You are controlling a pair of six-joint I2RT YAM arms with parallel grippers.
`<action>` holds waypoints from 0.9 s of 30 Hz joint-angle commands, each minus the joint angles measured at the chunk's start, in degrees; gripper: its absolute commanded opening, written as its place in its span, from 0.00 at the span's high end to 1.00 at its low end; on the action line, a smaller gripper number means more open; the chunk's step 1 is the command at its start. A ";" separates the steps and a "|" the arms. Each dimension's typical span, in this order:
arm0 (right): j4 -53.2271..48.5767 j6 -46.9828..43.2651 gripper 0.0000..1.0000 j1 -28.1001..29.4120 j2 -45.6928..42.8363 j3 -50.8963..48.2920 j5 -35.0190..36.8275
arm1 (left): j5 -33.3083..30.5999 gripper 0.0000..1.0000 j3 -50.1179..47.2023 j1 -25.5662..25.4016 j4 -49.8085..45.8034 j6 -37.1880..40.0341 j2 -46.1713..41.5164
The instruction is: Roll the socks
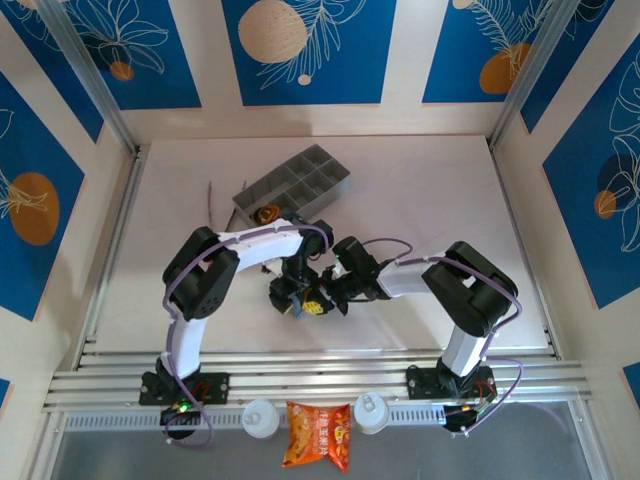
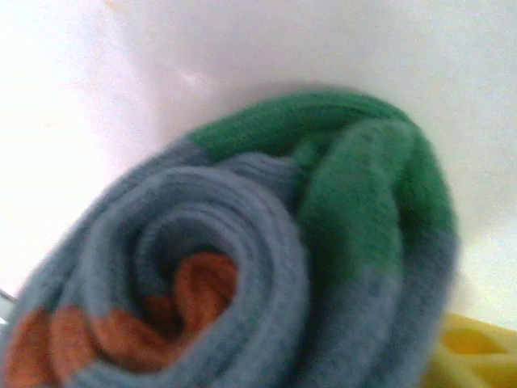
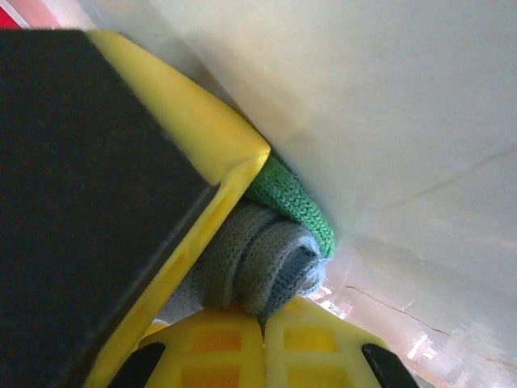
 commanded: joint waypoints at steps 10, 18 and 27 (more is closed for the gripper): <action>-22.91 -7.16 0.86 0.32 -7.41 1.21 15.80 | 1.30 1.00 -14.12 0.73 4.81 0.73 -12.19; -33.79 -17.29 0.52 -4.02 -24.35 7.18 22.84 | 6.28 1.00 -12.05 6.61 10.73 0.28 -24.96; -18.87 -7.37 0.34 -9.54 -28.96 9.46 16.98 | 15.08 1.00 -12.47 13.43 32.39 -4.04 -31.58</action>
